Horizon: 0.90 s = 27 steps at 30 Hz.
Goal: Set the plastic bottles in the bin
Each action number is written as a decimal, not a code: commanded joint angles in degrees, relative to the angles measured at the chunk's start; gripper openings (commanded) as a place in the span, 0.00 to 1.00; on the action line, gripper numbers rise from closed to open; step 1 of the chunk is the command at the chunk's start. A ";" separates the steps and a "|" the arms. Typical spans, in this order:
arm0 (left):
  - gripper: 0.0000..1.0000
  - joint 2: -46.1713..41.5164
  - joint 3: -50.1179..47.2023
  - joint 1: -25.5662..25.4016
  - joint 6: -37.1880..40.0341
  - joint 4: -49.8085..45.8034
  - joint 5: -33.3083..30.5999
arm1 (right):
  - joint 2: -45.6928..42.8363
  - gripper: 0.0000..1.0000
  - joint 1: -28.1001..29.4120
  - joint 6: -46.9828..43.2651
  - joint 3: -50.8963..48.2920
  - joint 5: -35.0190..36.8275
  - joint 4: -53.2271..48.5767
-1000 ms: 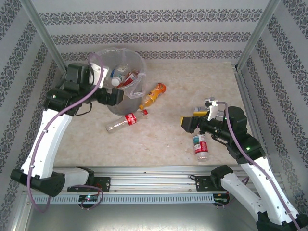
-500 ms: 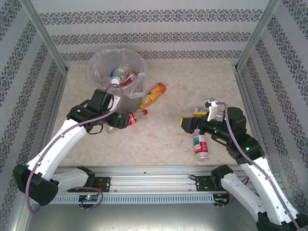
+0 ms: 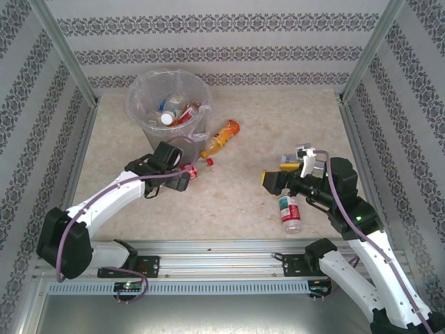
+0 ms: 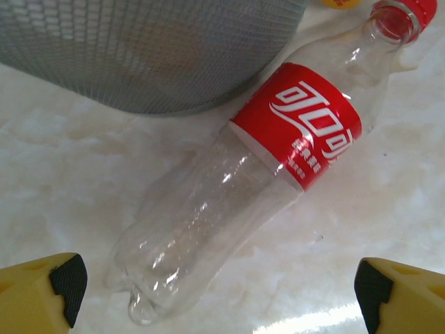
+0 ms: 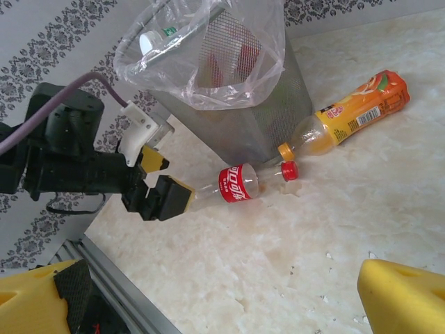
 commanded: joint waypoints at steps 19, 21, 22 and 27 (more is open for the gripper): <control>1.00 15.28 1.70 -0.53 2.83 4.55 -3.24 | -0.82 0.98 0.76 -0.05 -1.25 -0.28 1.03; 1.00 15.98 2.06 -0.55 2.56 4.16 -2.35 | -0.86 0.98 0.78 -0.06 -1.34 -0.37 0.98; 1.00 16.33 2.07 -0.54 2.47 4.06 -2.09 | -0.95 0.98 0.81 -0.06 -1.34 -0.28 0.99; 0.98 16.57 2.85 -0.95 1.12 1.69 0.58 | -0.89 0.98 0.74 -0.05 -1.43 -0.19 1.00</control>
